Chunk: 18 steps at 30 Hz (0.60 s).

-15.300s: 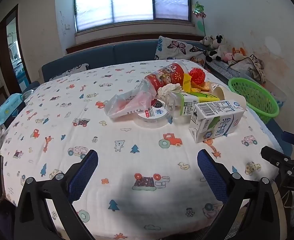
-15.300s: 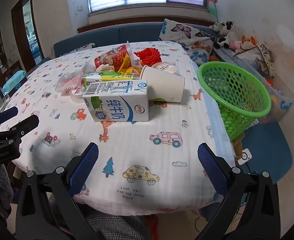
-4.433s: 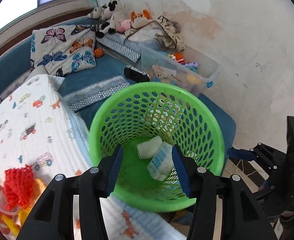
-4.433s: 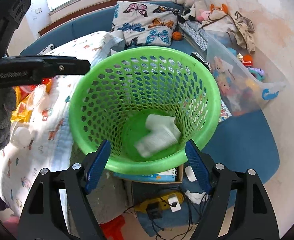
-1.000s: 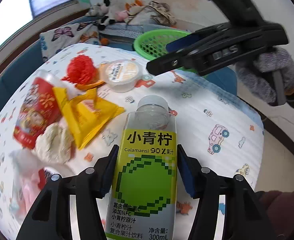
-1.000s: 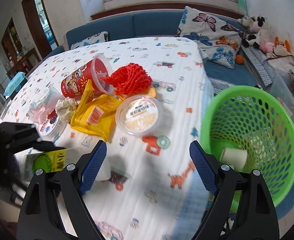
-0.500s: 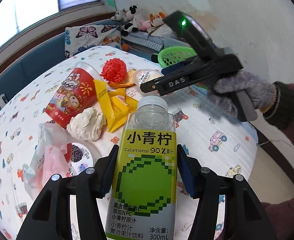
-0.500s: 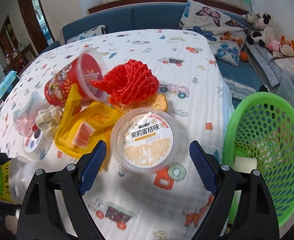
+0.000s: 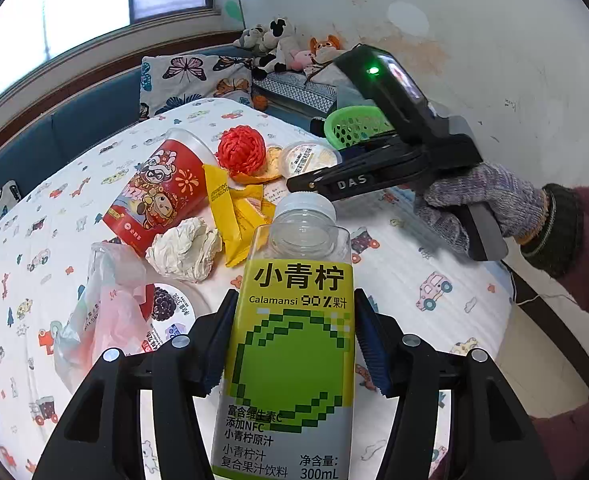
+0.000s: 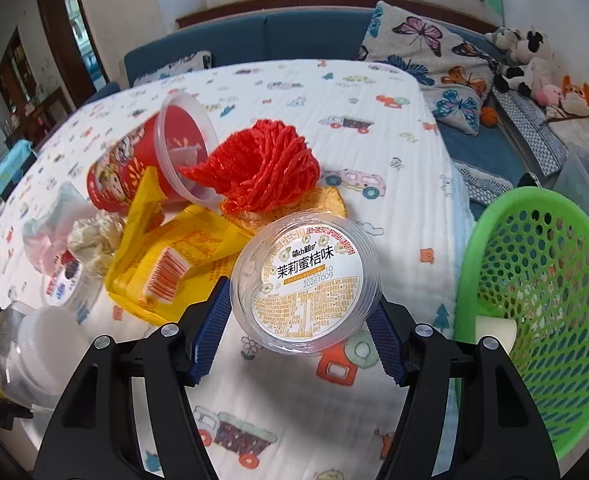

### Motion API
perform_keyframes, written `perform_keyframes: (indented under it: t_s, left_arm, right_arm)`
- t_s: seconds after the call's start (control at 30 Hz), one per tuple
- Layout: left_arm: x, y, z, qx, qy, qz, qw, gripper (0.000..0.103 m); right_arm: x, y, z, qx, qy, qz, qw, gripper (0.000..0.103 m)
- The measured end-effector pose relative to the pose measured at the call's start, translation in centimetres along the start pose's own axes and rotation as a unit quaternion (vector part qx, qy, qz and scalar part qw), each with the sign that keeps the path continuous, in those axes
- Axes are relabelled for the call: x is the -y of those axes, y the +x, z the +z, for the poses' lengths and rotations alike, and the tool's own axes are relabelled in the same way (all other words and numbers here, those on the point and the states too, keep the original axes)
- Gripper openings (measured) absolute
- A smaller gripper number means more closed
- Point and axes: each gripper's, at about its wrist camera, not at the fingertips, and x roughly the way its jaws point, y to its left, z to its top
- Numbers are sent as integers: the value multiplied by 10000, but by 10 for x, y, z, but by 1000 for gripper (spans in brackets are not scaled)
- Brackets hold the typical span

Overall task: Collect trash
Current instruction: 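Grasp the round jelly cup with the right tool and drop it into the basket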

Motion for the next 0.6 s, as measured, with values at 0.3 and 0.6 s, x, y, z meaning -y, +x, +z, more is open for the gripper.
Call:
perform_keyframes:
  t_s: [0.3, 0.6]
  left_arm:
    - [12, -1, 16, 132, 43, -82, 9999, 54]
    - [35, 12, 48, 246, 129, -244, 9993, 54]
  right_arm:
    - [46, -49, -12, 300, 401, -291, 9983, 65]
    - [151, -63, -50, 9, 1170, -1002, 9881, 65]
